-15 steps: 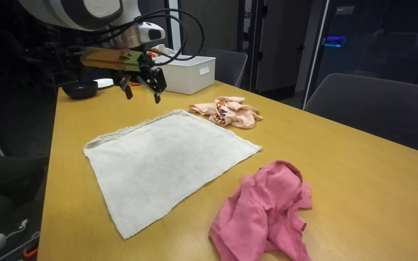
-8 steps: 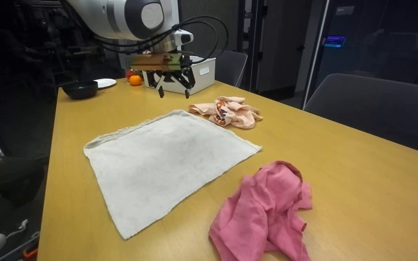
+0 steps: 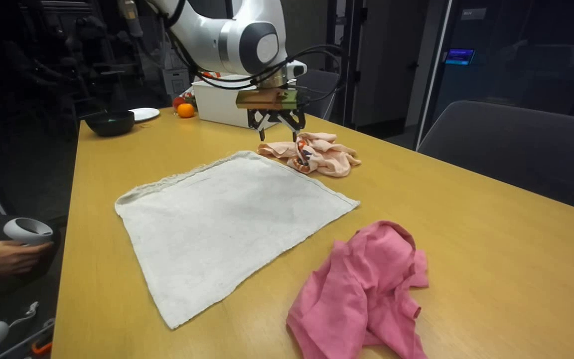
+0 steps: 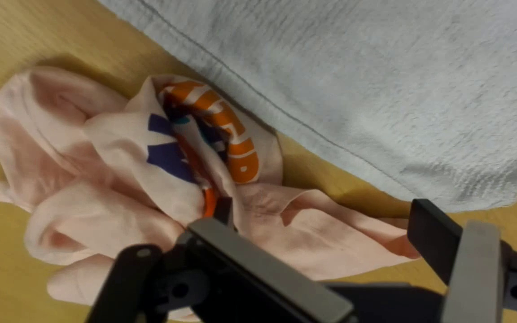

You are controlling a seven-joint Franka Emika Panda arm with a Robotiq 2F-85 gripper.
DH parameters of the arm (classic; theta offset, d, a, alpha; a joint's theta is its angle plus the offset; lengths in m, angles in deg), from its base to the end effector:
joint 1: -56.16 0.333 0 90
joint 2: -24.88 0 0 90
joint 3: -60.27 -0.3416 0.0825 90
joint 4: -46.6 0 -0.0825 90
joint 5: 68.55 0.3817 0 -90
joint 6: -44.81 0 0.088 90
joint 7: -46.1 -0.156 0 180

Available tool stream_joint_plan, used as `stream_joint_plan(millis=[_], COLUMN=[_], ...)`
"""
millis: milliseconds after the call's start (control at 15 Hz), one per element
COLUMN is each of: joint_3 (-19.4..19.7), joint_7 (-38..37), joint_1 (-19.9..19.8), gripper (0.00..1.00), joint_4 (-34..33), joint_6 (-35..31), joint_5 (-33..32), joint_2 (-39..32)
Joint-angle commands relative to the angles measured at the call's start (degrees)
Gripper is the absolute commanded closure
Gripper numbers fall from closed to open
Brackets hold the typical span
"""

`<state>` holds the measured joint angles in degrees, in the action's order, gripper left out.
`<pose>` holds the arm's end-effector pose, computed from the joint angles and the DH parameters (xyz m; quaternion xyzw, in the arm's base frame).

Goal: Put the two t-shirts on the white towel then fold the towel into a triangle once.

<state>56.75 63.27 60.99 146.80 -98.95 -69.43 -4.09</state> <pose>0.7033 0.0988 0.2865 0.9673 0.2189 0.1278 0.0009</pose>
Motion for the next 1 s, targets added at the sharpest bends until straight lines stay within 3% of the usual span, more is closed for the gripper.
stream_joint_plan(millis=[0, 533, 600, 733, 933], joint_3=[0.77, 0.27, -0.37, -1.36, -1.86], joint_7=[-1.08, 0.88, 1.19, 0.89, 0.66], joint_1=[-0.99, -3.26, -3.61, -4.05, -4.58], gripper=[0.0, 0.02, 0.26, 0.3, 0.54], joint_4=[-13.96, -29.71, -30.35, -31.45, -32.48], joint_6=[4.41, 11.75, 12.19, 12.72, 13.97], joint_5=[-3.13, -3.37, -2.71, -1.68, -1.17], joint_2=[-9.71, -21.9, -22.26, -22.65, -22.96])
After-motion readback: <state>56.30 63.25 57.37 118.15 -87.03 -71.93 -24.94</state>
